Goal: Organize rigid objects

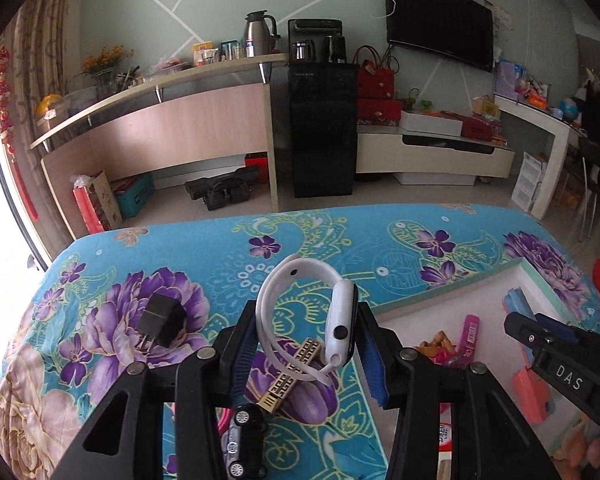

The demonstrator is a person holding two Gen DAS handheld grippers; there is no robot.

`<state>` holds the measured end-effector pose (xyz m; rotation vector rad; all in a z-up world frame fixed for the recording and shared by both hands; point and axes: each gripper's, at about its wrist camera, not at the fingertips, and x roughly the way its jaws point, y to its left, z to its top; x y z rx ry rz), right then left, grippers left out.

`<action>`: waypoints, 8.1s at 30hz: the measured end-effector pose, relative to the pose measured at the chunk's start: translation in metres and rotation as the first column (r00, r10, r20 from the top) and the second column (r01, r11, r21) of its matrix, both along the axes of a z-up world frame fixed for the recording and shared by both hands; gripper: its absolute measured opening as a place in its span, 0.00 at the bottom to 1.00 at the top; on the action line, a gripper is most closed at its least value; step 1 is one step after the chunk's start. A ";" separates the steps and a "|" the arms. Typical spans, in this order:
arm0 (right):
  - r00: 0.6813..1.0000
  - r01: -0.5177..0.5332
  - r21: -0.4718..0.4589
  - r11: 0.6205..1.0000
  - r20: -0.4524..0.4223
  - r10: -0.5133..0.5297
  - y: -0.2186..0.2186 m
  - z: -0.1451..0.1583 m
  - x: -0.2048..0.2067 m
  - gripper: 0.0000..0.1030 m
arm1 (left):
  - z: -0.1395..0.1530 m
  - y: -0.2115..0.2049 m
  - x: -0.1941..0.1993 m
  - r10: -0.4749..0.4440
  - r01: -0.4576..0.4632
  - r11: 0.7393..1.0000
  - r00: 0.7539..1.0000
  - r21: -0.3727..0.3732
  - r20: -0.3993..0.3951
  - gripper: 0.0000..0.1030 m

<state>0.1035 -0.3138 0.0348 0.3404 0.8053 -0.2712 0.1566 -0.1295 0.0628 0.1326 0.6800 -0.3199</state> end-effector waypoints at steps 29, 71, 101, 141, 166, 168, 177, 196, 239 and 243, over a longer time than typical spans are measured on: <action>0.999 0.008 0.085 0.996 -0.053 -0.004 -0.025 -0.025 0.000 0.39 | -0.063 -0.057 0.011 -0.090 0.099 0.994 0.983 0.047 -0.159 0.49; 0.999 -0.006 -0.011 1.000 -0.041 0.006 -0.015 -0.003 -0.001 0.40 | -0.019 -0.016 0.010 0.021 -0.020 1.000 0.995 0.012 -0.096 0.78; 0.994 -0.097 -0.086 0.992 -0.066 0.091 0.029 -0.007 0.020 0.92 | -0.021 0.097 0.032 0.384 -0.384 0.923 0.913 0.032 -0.135 1.00; 0.865 -0.490 -0.040 0.871 -0.139 0.481 0.202 -0.044 0.057 0.92 | -0.066 0.215 0.014 0.578 -0.578 0.810 0.761 0.096 -0.295 1.00; 0.865 -0.480 -0.055 0.876 -0.195 0.462 0.198 -0.055 0.056 0.84 | -0.081 0.187 0.026 0.496 -0.500 0.862 0.797 0.085 -0.343 1.00; 0.865 -0.481 -0.054 0.875 -0.191 0.464 0.197 -0.054 0.056 0.81 | -0.080 0.184 0.027 0.485 -0.490 0.868 0.804 0.077 -0.344 1.00; 0.864 -0.485 -0.018 0.875 -0.169 0.475 0.193 -0.051 0.055 0.59 | -0.086 0.167 0.034 0.440 -0.451 0.891 0.825 0.057 -0.355 1.00; 0.869 -0.472 -0.003 0.882 -0.170 0.464 0.183 -0.052 0.055 0.46 | -0.101 0.146 0.041 0.412 -0.399 0.910 0.843 0.113 -0.345 0.81; 0.890 -0.455 0.040 0.890 0.041 0.454 0.154 0.009 0.032 0.27 | -0.031 0.163 0.017 0.405 -0.427 0.902 0.889 -0.067 -0.214 0.11; 0.925 -0.379 0.033 0.925 0.057 0.377 0.122 0.017 0.027 0.27 | -0.020 0.147 0.012 0.359 -0.380 0.921 0.913 -0.085 -0.193 0.11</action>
